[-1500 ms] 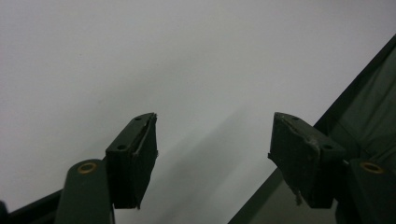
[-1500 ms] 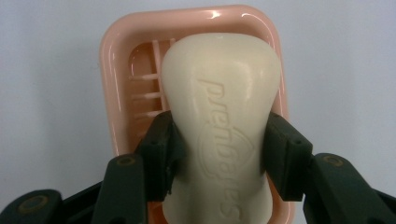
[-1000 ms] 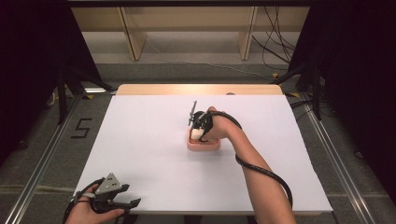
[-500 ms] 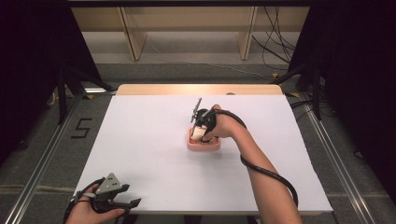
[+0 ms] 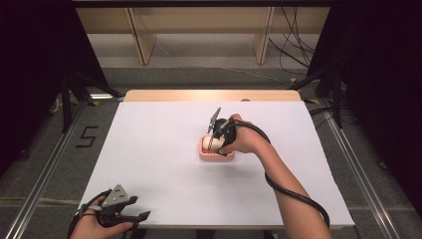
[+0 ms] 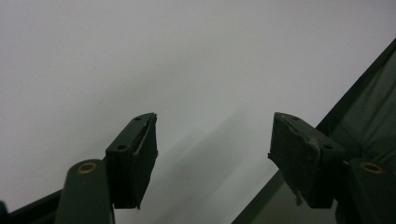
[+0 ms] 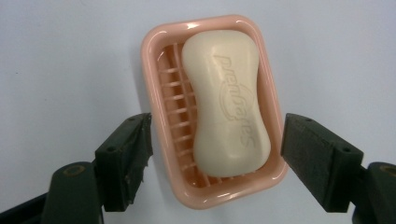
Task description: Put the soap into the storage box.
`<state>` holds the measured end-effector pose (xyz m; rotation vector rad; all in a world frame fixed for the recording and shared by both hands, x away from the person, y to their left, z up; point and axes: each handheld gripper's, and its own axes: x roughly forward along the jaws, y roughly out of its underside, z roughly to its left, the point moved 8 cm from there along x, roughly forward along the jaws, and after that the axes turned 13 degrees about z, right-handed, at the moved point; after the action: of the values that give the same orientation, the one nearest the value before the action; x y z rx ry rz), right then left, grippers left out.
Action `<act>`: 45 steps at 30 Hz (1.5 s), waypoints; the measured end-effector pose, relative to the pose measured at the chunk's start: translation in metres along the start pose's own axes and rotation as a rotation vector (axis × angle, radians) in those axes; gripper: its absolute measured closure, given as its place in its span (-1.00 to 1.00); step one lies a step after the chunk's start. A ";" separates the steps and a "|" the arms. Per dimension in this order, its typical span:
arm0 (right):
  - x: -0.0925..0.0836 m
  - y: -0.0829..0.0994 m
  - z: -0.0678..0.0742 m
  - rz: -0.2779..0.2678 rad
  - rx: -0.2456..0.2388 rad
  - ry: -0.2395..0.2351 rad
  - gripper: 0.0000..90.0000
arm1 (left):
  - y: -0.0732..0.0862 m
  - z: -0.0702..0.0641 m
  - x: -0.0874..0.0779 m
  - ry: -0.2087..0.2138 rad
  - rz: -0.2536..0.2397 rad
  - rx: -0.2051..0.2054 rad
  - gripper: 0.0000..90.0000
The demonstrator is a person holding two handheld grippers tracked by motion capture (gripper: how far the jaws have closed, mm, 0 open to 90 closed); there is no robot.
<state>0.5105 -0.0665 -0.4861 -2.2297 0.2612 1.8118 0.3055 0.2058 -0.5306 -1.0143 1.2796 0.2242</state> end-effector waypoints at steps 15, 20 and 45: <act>-0.004 0.022 0.021 -0.044 0.007 -0.003 -0.40 | 0.000 -0.001 -0.001 0.008 -0.008 -0.002 -0.30; -0.003 0.033 0.029 -0.051 -0.004 0.013 -0.39 | 0.000 0.000 -0.001 0.007 0.000 0.009 -0.30; 0.021 0.100 0.082 -0.153 0.119 -0.010 -0.38 | -0.001 -0.001 0.001 0.000 -0.007 -0.011 -0.30</act>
<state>0.4084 -0.1361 -0.5308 -2.0977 0.1865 1.6829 0.3057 0.2038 -0.5305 -1.0278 1.2755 0.2261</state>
